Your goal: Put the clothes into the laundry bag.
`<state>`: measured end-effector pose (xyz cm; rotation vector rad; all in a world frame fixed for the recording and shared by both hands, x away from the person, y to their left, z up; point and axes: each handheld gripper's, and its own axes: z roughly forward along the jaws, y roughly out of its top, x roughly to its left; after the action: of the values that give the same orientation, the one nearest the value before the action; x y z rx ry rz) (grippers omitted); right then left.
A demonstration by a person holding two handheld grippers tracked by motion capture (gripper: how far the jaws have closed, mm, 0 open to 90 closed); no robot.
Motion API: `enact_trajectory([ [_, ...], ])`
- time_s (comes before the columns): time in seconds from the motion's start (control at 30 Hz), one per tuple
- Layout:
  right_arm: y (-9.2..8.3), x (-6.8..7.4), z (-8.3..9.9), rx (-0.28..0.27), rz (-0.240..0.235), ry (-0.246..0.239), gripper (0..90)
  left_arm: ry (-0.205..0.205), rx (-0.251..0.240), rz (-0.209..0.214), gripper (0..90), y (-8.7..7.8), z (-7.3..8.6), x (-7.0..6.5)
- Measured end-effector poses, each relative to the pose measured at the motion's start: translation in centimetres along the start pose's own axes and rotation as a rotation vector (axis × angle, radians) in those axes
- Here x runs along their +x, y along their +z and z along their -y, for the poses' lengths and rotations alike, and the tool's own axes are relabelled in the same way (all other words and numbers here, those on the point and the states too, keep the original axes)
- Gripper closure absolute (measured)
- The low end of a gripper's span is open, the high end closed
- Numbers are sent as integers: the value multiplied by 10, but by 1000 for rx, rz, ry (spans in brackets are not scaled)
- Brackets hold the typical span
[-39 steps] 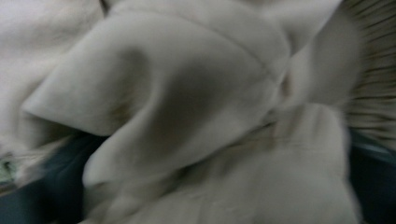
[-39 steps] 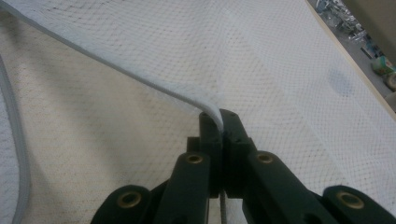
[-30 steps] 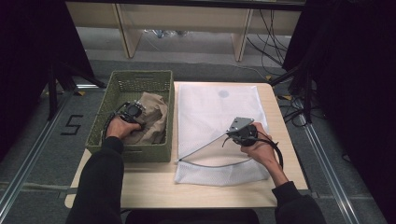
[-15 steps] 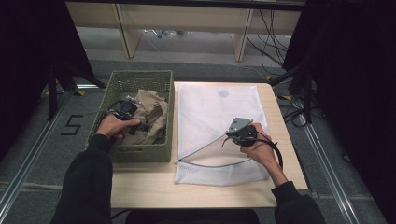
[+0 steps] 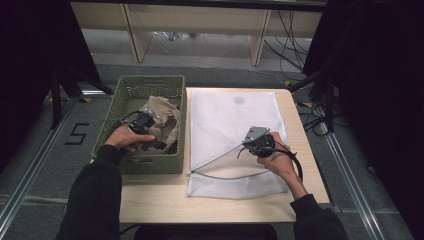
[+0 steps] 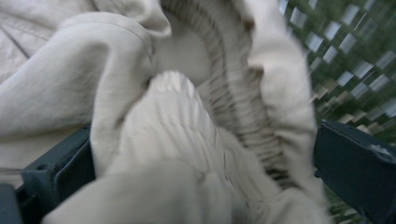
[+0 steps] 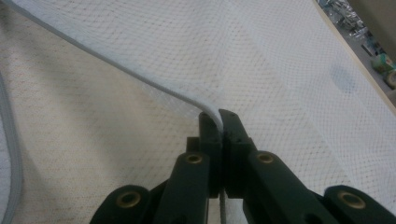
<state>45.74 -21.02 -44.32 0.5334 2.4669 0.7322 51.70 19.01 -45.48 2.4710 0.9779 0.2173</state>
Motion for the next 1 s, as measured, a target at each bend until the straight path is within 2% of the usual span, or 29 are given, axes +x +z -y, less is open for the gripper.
enact_trajectory([
  [0.07, 0, 1, -1, 4, 2, 4, 896, -17, 13, -20, 0, 7, -1, 0],
  [0.13, 0, 1, -1, 4, 0, 4, 895, 10, 15, -66, 0, 15, -3, 3],
  [0.17, 0, 1, -1, 0, 3, -3, 894, -4, 8, -76, 0, 20, -2, 3],
  [0.2, 0, 1, -1, -4, 1, 13, 893, 16, 24, -84, 0, 23, -1, 5],
  [0.23, 0, -1, -1, -9, -4, -3, 893, 20, 45, -117, 0, 25, -1, 7],
  [0.3, -2, 0, 0, -7, 1, 20, 893, -29, 56, -160, 0, 26, -1, 13],
  [0.33, -2, 0, 0, -7, 1, 20, 893, -55, 44, -179, 0, 25, -1, 15],
  [0.37, -2, -2, 0, -12, 1, 4, 893, -64, 40, -190, 0, 23, 0, 17],
  [0.43, -2, -1, 1, -6, -1, 19, 893, -87, 52, -197, 0, 22, 1, 19],
  [0.5, -1, -2, 1, -9, -1, 2, 892, -114, 57, -203, 0, 24, 3, 20],
  [0.6, -2, 0, 0, -8, -2, 10, 892, -136, 77, -180, 0, 29, 5, 25],
  [0.63, -2, 0, 0, -7, -1, 15, 892, -162, 59, -176, 2, 31, 6, 25],
  [0.67, -2, 0, 0, -7, -3, 14, 892, -157, 74, -169, 34, 29, 6, 26],
  [0.7, -2, 0, 0, -10, -1, 14, 891, -164, 76, -158, 162, 28, 6, 27],
  [0.73, -2, 0, 0, -10, -1, 14, 891, -175, 63, -146, 162, 27, 6, 28],
  [0.8, -2, -1, 0, -13, -4, 3, 890, -198, 51, -122, 303, 24, 8, 30],
  [0.87, -2, 0, 0, -9, -4, 18, 892, -183, 46, -112, 427, 21, 7, 31],
  [0.97, -2, 0, 0, -12, -7, 14, 895, -128, 26, -118, 553, 19, 6, 28],
  [1.0, -2, -1, 0, -19, -8, 3, 896, -77, 28, -116, 580, 17, 7, 27],
])
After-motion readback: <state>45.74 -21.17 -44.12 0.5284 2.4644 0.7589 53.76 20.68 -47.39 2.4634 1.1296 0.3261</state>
